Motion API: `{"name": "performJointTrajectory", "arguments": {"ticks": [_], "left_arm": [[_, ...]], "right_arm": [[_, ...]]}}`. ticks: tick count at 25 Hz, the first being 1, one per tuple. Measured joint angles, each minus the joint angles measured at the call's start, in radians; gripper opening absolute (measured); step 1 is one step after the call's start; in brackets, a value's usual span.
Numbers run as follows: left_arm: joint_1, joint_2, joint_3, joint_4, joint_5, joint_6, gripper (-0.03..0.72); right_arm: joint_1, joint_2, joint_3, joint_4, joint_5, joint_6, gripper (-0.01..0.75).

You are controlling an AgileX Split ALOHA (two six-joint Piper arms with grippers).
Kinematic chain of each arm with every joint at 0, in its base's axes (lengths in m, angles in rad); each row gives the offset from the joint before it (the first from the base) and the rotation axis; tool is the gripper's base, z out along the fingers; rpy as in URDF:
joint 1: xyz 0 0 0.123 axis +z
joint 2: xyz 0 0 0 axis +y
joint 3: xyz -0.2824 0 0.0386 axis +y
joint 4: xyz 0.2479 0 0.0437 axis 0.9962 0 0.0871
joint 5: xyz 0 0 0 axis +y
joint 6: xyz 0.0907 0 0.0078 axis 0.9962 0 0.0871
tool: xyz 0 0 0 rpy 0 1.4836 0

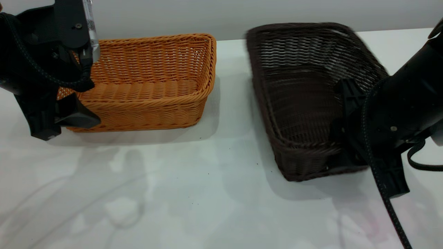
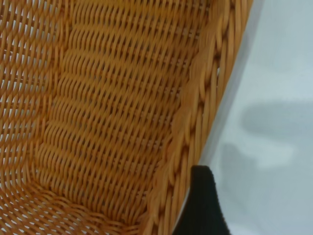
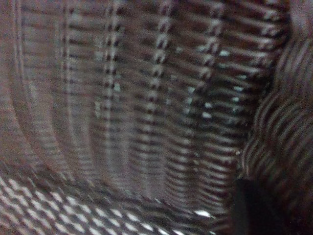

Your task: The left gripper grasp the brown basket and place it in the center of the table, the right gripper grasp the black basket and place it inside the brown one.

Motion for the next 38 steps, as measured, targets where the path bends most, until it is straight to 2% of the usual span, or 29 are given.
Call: {"name": "performJointTrajectory", "arguments": {"ticks": [9,13,17,22,31,38], "left_arm": [[0.0,0.027,0.0,0.012,-0.024,0.001,0.481],[0.0,0.082,-0.002,0.012,-0.077,0.0,0.48],[0.0,0.149,-0.052,0.011,-0.106,0.0,0.463],[0.0,0.222,-0.16,0.011,-0.061,0.0,0.421],[0.0,0.341,-0.272,0.01,-0.019,0.0,0.383],[0.002,0.392,-0.295,0.01,0.021,0.0,0.365]], "right_arm": [[0.0,-0.005,0.0,-0.015,0.036,-0.06,0.12],[0.0,-0.01,0.001,-0.015,0.054,-0.065,0.12],[0.0,-0.037,0.001,-0.017,0.023,-0.068,0.12],[-0.001,-0.058,0.0,-0.013,-0.052,-0.074,0.12],[-0.001,-0.058,0.0,-0.015,-0.038,-0.104,0.12],[-0.02,-0.069,-0.018,-0.017,0.001,-0.124,0.12]]}}
